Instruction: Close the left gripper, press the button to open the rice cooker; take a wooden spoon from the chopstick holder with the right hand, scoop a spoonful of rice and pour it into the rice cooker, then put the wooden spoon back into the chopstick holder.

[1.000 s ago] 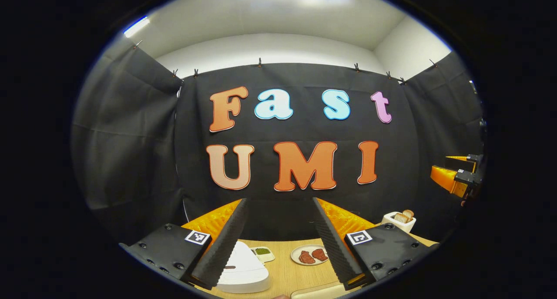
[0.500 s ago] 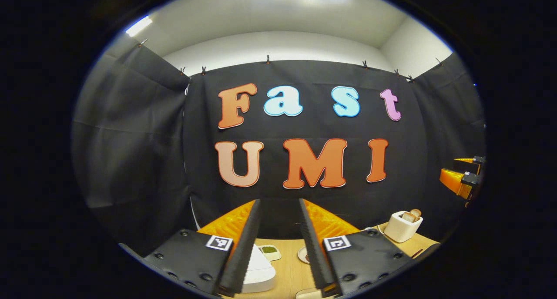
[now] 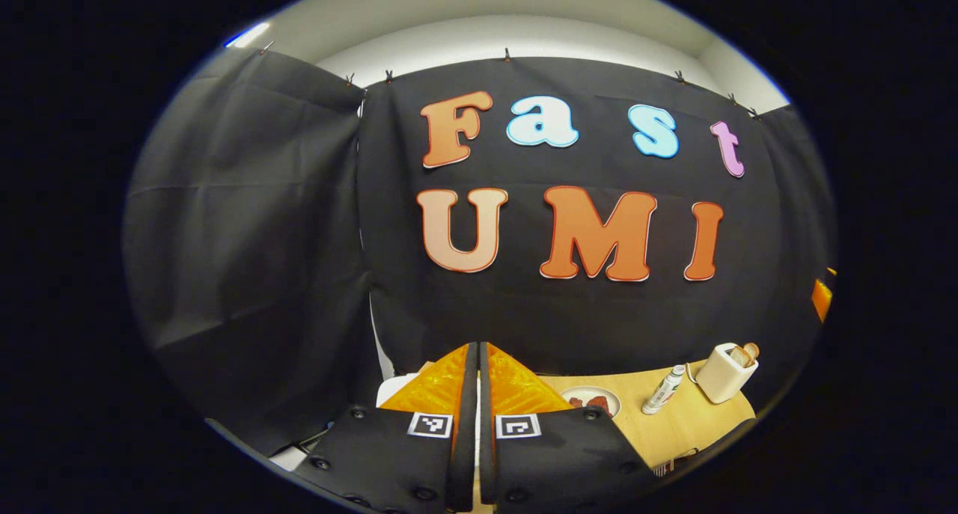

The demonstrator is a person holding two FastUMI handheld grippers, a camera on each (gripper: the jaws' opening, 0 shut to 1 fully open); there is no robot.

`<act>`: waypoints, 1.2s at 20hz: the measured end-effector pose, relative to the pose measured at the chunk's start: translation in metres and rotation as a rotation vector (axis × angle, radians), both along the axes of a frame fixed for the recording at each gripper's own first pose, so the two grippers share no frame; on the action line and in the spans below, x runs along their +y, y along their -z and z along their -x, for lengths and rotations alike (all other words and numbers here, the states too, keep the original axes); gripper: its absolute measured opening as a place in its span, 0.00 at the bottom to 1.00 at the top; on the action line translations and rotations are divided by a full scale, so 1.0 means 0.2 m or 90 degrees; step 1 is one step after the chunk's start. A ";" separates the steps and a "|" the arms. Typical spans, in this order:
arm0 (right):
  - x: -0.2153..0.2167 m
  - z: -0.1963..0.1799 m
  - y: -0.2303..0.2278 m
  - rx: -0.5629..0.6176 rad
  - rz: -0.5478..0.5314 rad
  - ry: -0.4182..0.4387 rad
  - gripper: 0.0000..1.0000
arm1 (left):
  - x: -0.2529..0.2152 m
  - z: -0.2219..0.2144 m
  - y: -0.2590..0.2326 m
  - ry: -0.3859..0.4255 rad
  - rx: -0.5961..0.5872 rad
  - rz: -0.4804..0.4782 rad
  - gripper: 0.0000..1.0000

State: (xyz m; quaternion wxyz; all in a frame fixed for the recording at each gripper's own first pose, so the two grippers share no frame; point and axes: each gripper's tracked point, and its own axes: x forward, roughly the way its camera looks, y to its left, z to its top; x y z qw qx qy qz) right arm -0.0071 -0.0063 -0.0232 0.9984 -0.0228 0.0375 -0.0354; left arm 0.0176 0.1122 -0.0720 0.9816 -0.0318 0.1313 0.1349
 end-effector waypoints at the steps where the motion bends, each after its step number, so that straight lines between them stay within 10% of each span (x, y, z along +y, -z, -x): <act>1: -0.01 0.01 0.01 0.004 0.001 0.004 0.95 | 0.03 -0.01 0.05 -0.003 0.019 0.022 0.07; 16: -0.10 0.12 0.21 0.070 0.021 0.099 0.95 | 0.16 -0.11 0.92 -0.005 0.348 0.374 0.07; 24: -0.17 0.17 0.31 0.103 0.014 0.139 0.95 | 0.22 -0.17 1.19 -0.023 0.435 0.421 0.07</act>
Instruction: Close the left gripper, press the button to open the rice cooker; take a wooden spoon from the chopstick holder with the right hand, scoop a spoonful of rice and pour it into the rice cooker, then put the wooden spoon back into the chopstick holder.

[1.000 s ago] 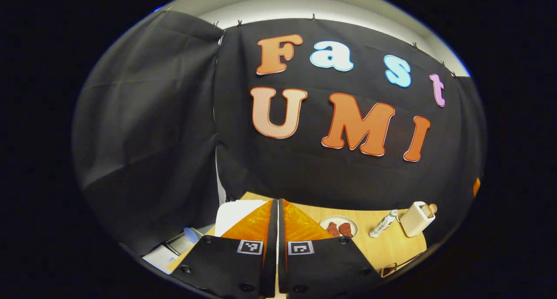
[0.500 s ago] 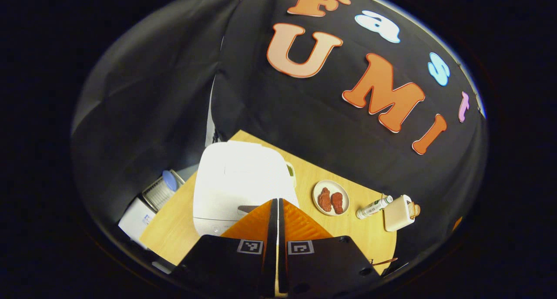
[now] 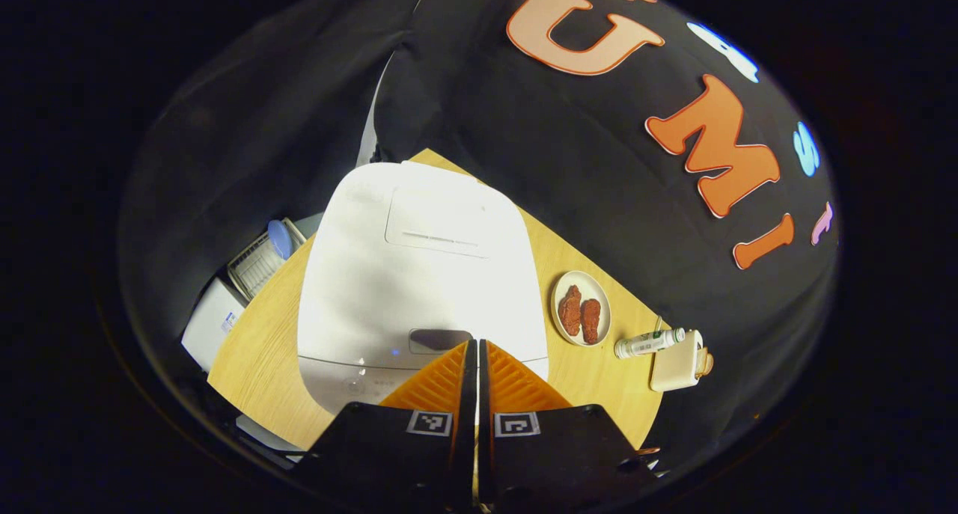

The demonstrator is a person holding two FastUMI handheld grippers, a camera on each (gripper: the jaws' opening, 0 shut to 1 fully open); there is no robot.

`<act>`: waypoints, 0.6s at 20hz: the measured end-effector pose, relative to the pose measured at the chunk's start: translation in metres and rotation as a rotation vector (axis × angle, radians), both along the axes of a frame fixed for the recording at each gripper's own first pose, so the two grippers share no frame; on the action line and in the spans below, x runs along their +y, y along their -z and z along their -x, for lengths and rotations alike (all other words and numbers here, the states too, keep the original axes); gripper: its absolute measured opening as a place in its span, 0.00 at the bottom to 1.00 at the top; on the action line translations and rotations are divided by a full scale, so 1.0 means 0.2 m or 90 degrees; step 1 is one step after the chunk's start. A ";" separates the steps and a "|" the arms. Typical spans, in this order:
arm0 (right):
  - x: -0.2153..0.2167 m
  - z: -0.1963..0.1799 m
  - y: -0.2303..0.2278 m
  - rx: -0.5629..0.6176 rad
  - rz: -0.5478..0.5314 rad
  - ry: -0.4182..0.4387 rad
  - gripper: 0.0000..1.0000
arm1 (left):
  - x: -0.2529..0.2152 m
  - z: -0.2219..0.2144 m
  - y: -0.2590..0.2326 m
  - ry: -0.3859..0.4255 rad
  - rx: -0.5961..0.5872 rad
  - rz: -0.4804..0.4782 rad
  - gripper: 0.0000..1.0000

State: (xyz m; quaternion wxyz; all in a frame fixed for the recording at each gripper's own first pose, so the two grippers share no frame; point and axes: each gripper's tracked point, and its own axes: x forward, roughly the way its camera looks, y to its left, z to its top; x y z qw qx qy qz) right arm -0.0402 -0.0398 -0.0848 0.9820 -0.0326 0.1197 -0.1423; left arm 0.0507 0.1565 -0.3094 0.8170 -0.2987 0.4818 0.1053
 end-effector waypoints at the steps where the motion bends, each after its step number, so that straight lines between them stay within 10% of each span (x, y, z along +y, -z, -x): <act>1: 0.00 0.00 0.00 0.003 0.000 0.003 0.95 | 0.03 -0.01 0.03 -0.001 0.007 -0.008 0.07; 12: -0.01 0.00 0.08 0.029 -0.003 0.017 0.95 | 0.05 -0.01 0.19 0.026 0.055 -0.030 0.06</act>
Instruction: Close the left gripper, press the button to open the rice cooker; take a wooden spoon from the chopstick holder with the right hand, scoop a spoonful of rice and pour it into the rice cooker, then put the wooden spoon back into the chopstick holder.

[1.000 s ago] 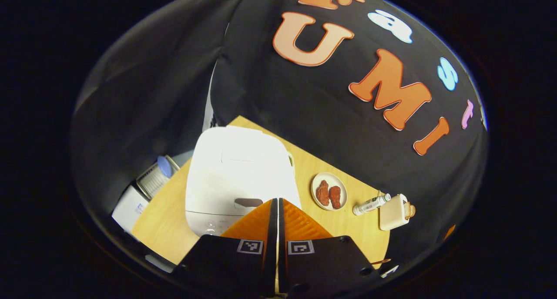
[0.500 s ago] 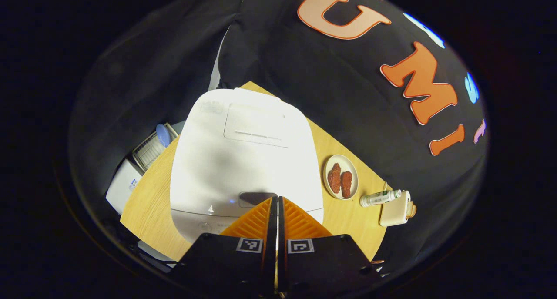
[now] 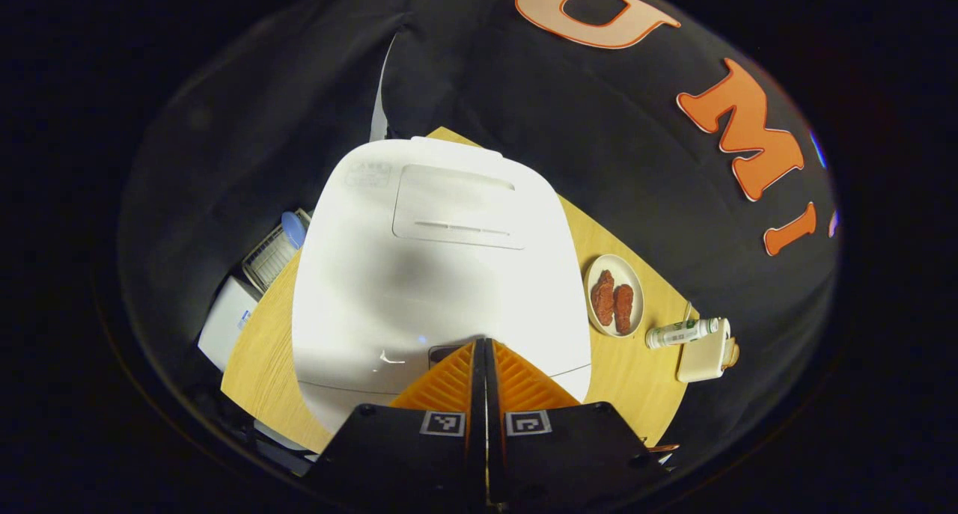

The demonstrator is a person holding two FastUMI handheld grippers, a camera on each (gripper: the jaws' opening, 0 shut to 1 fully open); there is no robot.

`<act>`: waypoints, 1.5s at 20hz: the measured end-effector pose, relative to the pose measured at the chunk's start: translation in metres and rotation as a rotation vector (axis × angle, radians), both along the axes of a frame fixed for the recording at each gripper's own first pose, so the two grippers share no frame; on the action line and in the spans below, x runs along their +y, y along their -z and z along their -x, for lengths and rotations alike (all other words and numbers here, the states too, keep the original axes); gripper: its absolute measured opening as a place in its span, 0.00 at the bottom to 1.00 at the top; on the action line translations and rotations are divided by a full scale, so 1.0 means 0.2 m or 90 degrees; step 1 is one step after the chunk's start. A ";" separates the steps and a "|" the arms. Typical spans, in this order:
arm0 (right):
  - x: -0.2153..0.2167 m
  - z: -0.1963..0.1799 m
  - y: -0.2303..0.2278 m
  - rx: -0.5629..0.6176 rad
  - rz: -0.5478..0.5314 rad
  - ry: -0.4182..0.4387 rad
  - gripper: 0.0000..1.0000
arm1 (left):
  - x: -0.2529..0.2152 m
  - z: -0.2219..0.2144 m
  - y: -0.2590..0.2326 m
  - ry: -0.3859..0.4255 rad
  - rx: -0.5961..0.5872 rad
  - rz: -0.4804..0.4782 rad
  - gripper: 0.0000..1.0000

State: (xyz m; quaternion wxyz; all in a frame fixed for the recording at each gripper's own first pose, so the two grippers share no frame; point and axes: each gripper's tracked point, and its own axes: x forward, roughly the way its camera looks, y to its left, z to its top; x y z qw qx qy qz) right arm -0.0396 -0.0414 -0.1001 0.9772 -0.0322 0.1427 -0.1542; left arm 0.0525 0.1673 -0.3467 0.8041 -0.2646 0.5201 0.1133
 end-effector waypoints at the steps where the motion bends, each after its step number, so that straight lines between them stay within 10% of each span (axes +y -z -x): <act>1: 0.01 0.00 0.02 0.002 -0.002 -0.003 0.95 | 0.00 0.00 0.01 0.002 0.001 0.003 0.07; 8: 0.03 -0.01 0.07 0.019 -0.008 -0.021 0.95 | 0.01 -0.03 -0.12 0.008 -0.061 -0.037 0.06; 18: 0.00 0.02 0.25 0.062 -0.038 -0.038 0.95 | 0.15 -0.15 -0.71 0.017 -0.293 -0.274 0.06; 30: 0.01 0.06 0.56 0.132 -0.098 -0.076 0.95 | -0.06 -0.03 -1.06 -0.009 -0.474 -0.317 0.07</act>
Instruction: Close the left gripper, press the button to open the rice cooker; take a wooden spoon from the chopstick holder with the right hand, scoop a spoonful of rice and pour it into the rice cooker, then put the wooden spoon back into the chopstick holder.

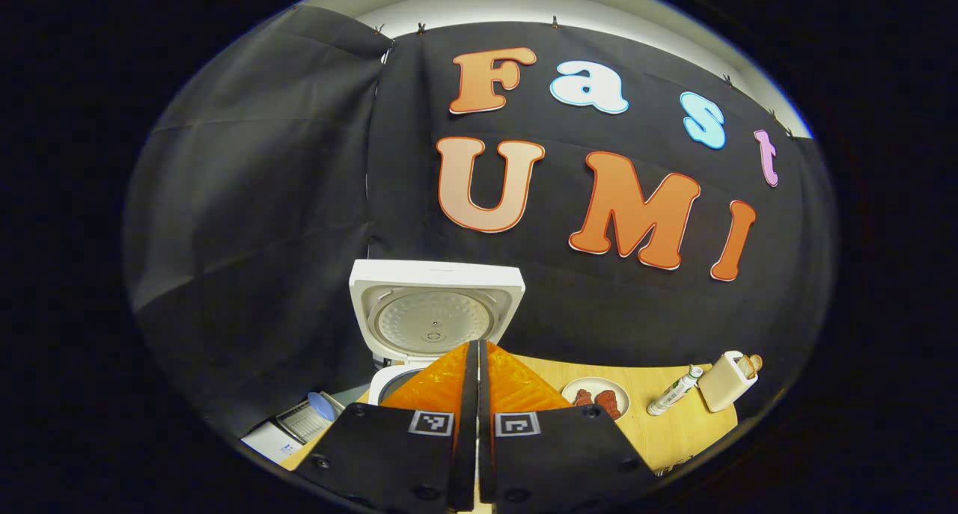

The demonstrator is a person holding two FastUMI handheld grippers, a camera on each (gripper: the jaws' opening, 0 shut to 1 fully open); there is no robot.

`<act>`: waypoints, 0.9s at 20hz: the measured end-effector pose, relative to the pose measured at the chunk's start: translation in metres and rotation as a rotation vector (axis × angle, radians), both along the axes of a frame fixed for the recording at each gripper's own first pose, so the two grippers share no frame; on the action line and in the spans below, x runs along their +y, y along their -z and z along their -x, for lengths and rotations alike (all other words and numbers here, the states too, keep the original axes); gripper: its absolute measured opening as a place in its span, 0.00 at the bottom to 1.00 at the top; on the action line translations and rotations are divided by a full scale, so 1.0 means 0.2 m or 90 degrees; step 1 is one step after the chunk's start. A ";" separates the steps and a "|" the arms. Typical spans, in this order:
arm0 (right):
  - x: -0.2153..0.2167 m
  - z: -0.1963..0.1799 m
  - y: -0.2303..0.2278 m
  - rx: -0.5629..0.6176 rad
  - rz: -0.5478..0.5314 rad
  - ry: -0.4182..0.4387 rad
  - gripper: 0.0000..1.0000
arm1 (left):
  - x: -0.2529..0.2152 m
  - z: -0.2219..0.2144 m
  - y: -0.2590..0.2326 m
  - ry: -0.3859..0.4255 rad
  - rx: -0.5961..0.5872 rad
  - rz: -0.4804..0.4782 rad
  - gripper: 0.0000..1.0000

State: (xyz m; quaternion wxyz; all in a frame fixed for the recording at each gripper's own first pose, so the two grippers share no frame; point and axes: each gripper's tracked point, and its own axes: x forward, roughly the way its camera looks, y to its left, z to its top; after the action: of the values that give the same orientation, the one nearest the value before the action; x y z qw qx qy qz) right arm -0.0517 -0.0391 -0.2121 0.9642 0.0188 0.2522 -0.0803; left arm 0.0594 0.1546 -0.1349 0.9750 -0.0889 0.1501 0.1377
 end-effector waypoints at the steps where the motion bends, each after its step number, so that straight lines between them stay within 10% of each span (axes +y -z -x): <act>1: -0.01 0.01 0.04 0.011 -0.003 -0.001 0.96 | -0.02 0.01 -0.02 0.003 -0.010 -0.007 0.07; 13: -0.05 0.18 0.52 0.132 -0.096 0.002 0.95 | -0.28 0.18 -0.24 0.004 -0.115 -0.031 0.81; 18: -0.02 0.22 0.69 0.159 -0.153 0.008 0.94 | -0.40 0.24 -0.29 0.014 -0.137 -0.063 0.95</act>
State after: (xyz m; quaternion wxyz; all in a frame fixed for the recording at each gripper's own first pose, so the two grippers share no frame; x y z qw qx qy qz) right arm -0.0956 -0.0423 -0.3505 0.9158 0.1250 0.3775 -0.0570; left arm 0.0105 0.0754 -0.0768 0.9901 -0.0534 0.0385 0.1240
